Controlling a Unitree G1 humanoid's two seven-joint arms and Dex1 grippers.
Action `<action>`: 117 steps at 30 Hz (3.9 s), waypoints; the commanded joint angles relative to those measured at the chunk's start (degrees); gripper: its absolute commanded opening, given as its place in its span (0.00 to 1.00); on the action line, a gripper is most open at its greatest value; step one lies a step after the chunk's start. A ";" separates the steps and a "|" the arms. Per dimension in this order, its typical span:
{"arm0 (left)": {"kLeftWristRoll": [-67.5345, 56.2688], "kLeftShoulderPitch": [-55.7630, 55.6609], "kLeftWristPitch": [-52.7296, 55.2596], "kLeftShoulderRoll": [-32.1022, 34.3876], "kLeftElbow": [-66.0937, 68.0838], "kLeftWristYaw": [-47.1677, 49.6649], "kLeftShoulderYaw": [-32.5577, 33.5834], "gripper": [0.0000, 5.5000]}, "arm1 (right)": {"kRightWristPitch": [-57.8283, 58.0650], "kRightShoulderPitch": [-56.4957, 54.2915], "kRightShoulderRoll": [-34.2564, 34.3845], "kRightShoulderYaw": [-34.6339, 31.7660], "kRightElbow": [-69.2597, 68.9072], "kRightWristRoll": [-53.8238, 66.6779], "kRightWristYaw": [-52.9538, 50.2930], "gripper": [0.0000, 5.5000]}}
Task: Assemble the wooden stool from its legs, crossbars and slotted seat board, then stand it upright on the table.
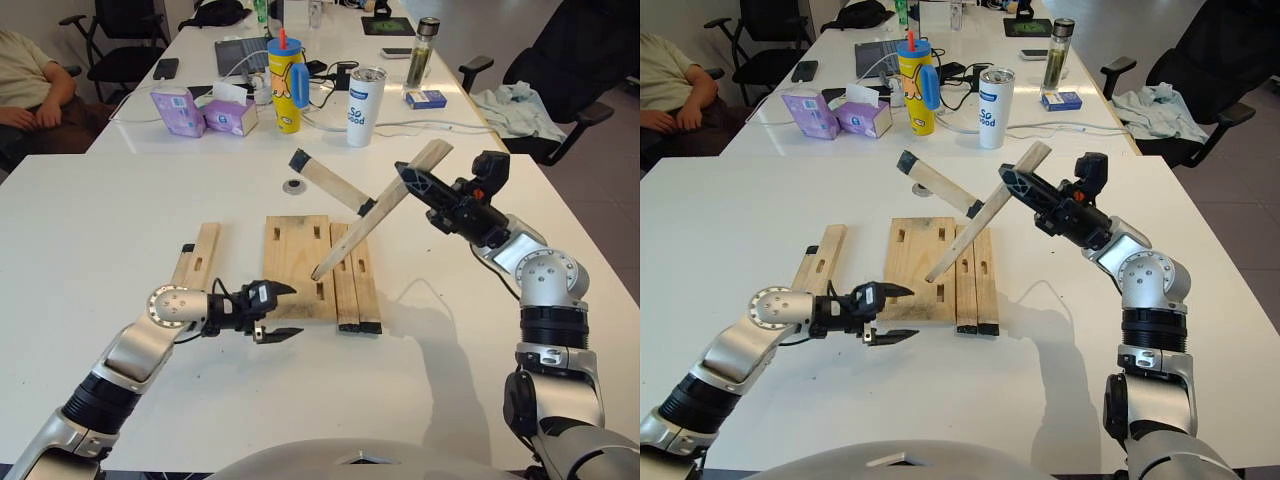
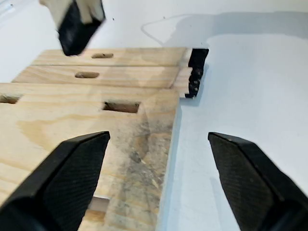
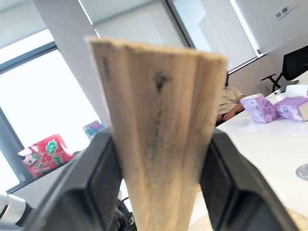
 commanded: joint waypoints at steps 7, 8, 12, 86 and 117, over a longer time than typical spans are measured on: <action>8.71 -4.36 -5.66 -0.06 9.05 -0.98 -3.07 0.69 | -3.05 -2.27 -0.98 4.65 4.11 -7.47 7.14 0.38; 9.30 -4.66 -6.31 0.02 9.86 -1.37 -3.41 0.69 | -3.67 -2.60 -0.78 4.90 5.15 -8.28 7.65 0.38; 12.18 -5.34 -8.90 1.21 13.32 -3.45 -5.37 0.69 | -8.25 -4.75 0.64 6.48 10.35 -12.51 9.32 0.38; 15.63 3.83 -9.04 -1.09 27.08 10.61 -7.51 0.69 | 32.25 24.82 24.41 11.50 -38.65 -28.33 -55.94 0.55; 17.35 5.32 1.47 -5.00 13.88 13.75 -11.79 0.69 | 35.31 17.46 21.44 22.10 -26.04 -42.63 -63.92 0.40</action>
